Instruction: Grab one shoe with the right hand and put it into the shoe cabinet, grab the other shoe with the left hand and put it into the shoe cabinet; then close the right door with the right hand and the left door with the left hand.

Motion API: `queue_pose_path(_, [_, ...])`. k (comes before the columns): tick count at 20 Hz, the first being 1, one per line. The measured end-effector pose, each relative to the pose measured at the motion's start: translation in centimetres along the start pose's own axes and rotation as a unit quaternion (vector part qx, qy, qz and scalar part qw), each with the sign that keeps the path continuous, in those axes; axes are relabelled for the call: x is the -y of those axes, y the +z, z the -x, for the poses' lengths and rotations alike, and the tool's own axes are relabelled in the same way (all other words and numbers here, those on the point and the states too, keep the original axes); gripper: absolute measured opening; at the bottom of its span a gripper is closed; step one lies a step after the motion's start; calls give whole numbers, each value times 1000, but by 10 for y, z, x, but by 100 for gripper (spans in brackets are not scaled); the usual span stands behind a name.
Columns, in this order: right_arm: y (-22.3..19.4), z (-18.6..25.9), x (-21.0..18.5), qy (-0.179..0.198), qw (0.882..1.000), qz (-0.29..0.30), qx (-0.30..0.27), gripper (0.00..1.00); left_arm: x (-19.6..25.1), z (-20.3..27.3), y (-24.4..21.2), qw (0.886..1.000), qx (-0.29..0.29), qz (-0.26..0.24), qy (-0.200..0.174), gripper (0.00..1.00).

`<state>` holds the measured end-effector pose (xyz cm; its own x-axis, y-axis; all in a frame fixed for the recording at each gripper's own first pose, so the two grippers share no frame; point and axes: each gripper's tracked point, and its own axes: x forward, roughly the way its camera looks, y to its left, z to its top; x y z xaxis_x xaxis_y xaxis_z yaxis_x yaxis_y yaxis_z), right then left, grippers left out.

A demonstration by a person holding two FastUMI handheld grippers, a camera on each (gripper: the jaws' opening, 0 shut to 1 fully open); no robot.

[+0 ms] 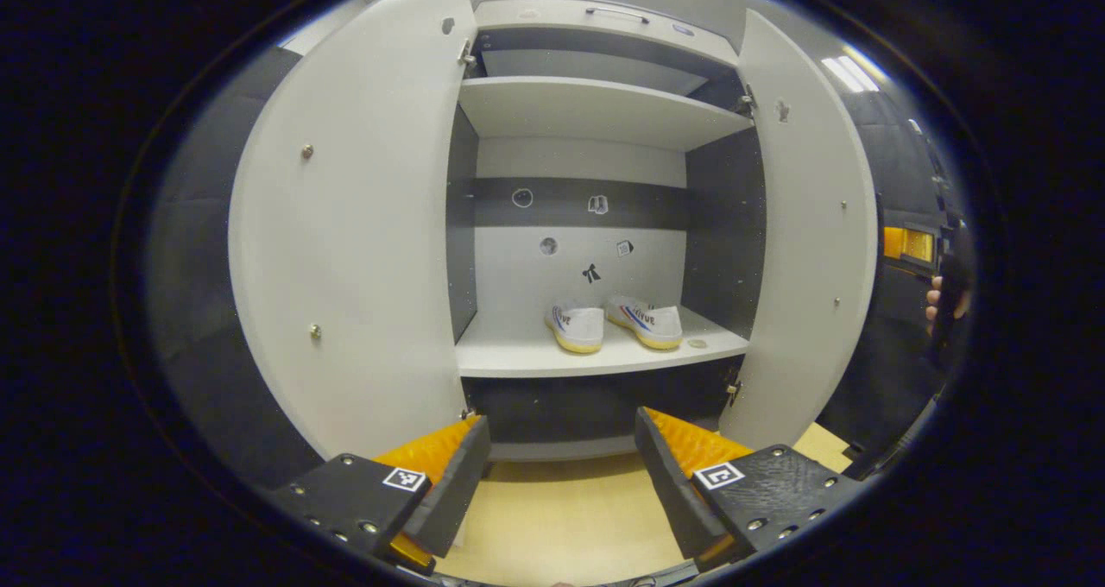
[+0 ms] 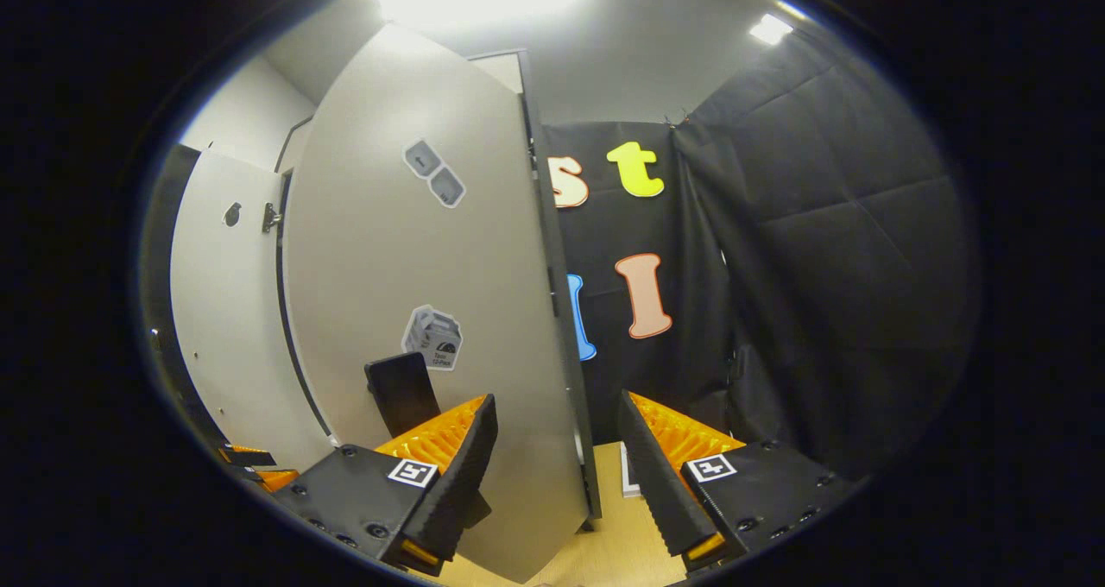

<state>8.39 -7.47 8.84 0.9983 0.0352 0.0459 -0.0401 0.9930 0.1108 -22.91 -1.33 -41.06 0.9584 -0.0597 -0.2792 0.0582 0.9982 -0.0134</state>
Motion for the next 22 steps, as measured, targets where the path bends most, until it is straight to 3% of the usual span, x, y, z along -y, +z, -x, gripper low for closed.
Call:
queue_pose_path(1, [-3, -4, -13, 9, 1000, 2, -1, 89, -2, 4, 0, 1000, 1, 7, 2, 95])
queue_pose_path(3, [-10, -10, -37, 27, 1000, 0, -13, 89, -12, 17, -1, 1000, 0, 20, 11, 100])
queue_pose_path(4, [-13, -12, -37, 28, 999, 0, -17, 84, -16, 24, -1, 1000, -1, 25, 13, 96])
queue_pose_path(5, [-12, -11, -41, 29, 999, 2, -15, 93, -20, 32, -2, 999, 1, 28, 15, 96])
queue_pose_path(8, [-19, -12, -59, 34, 999, 16, -18, 94, -44, 57, 0, 998, 21, 38, 38, 100])
queue_pose_path(9, [-21, -12, -61, 35, 999, 17, -23, 96, -54, 65, 2, 997, 32, 43, 48, 96])
queue_pose_path(10, [-24, -14, -65, 42, 999, 17, -25, 96, -62, 72, 3, 996, 43, 48, 55, 100])
queue_pose_path(12, [-27, -15, -68, 38, 999, 23, -24, 92, -88, 88, -2, 994, 51, 52, 79, 95])
queue_pose_path(15, [-29, -14, -70, 40, 999, 31, -18, 96, -131, 110, -8, 990, 54, 46, 121, 100])
queue_pose_path(17, [-34, -12, -74, 38, 999, 32, -19, 96, -161, 119, -5, 987, 54, 40, 149, 95])
queue_pose_path(18, [-38, -10, -76, 38, 999, 30, -22, 96, -175, 122, 1, 985, 58, 38, 159, 100])
queue_pose_path(19, [-41, -8, -77, 37, 999, 26, -24, 96, -190, 125, 8, 983, 63, 38, 166, 95])
queue_pose_path(22, [-51, 1, -80, 26, 999, 22, -33, 96, -228, 126, 35, 979, 87, 31, 181, 100])
